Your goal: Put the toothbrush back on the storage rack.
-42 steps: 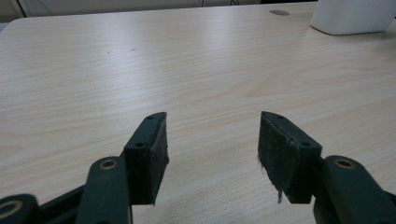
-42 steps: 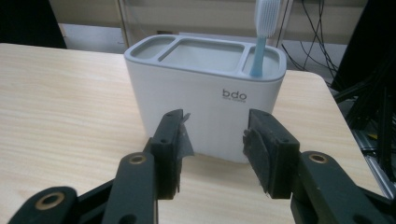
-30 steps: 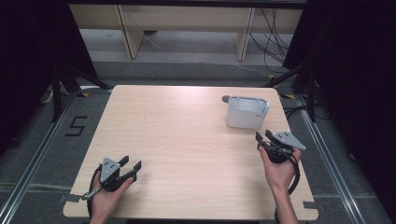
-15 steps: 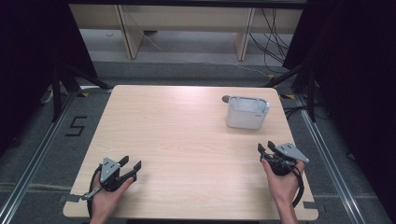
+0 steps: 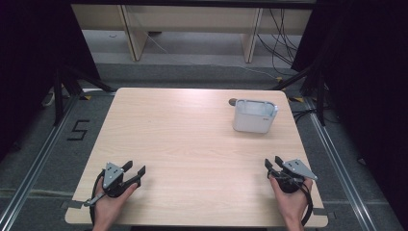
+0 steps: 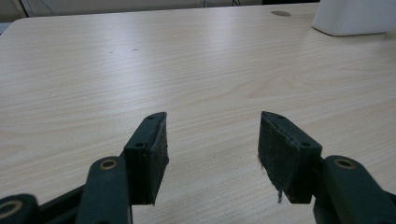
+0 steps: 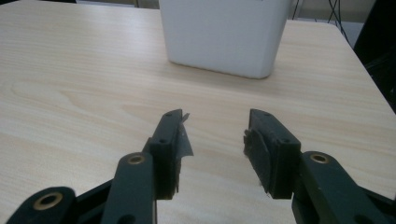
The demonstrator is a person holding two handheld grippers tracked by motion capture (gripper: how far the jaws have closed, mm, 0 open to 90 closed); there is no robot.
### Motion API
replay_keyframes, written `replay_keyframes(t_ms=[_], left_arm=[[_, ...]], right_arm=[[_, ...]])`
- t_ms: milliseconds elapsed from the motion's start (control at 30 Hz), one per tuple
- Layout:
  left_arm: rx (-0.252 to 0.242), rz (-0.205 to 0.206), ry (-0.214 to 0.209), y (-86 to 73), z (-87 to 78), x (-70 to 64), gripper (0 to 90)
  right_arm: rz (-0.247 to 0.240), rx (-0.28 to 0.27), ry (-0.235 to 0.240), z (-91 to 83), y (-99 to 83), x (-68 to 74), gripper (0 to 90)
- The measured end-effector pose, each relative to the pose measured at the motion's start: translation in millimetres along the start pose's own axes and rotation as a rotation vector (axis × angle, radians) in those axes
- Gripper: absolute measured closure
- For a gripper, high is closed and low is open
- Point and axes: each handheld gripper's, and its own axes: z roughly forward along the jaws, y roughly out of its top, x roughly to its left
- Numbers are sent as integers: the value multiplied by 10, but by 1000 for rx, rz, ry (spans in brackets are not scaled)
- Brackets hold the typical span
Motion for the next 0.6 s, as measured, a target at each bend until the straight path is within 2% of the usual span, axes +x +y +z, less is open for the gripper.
replay_keyframes(t_ms=[100, 133, 167, 200, 233, 267, 333, 400, 600], left_arm=[[-3, -2, -1, -1, -1, 3, 421], [-1, -2, -2, 0, -2, 3, 421], [-2, -1, -2, 0, -2, 3, 421], [-2, -1, -2, 0, -2, 3, 421], [-3, -1, -2, -1, -2, 3, 421], [-3, -1, -2, -1, -2, 3, 421], [-3, -3, -4, -1, -3, 6, 421], [-3, -4, -5, -1, -4, 7, 421], [-3, -12, -4, 0, -2, 13, 421]], right_arm=[[12, -3, -20, -14, -48, 4, 565], [2, -12, -10, -7, -61, -11, 565], [16, -8, -17, -17, -69, -1, 565], [3, -3, -5, -20, -75, -16, 565], [24, -2, -12, -30, -88, -2, 565], [2, -14, -21, -5, -93, -14, 564], [8, 4, -22, -39, -94, -17, 564], [25, -10, -24, -24, -105, -11, 563], [25, -25, -17, -18, -99, -39, 561]])
